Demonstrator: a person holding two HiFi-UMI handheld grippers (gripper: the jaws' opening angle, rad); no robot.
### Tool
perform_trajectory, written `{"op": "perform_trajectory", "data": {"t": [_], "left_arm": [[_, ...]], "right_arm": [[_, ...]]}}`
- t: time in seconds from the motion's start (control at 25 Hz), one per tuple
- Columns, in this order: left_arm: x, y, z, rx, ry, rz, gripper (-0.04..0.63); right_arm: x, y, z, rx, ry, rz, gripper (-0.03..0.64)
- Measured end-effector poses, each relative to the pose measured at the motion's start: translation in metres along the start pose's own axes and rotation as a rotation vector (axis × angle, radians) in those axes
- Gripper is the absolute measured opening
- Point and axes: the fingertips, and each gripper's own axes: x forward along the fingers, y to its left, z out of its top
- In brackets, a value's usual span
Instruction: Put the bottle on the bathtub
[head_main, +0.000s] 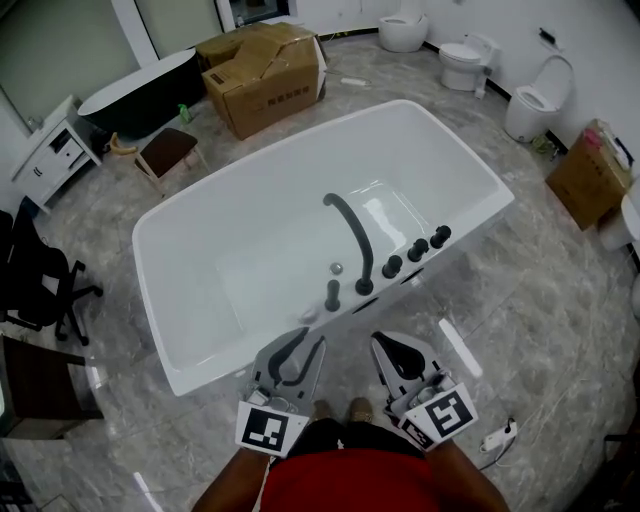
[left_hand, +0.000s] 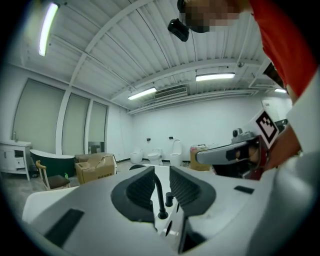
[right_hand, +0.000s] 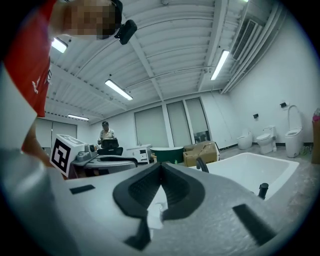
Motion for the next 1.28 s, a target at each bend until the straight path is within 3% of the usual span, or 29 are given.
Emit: {"op": "perform_trajectory", "data": {"t": [0.12,0.28,1.28], "left_arm": [[-0.011,-0.007,0.011,-0.022,-0.012,0.003,0.044],[-0.02,-0.01,0.024,-0.028,-0.027,0.012,0.017],[-0.025,-0.015,0.034,-0.02,-0.059,-0.013,0.011]], "right_arm": [[-0.007,0.007,0.004,0.008,-0.019,0.007,0.005],[-0.016,0.014,0.012,0.002,-0.041,0.021,0.005],[-0.024,0.028,0.019,-0.036,-0.039,0.022,0.005]]}}
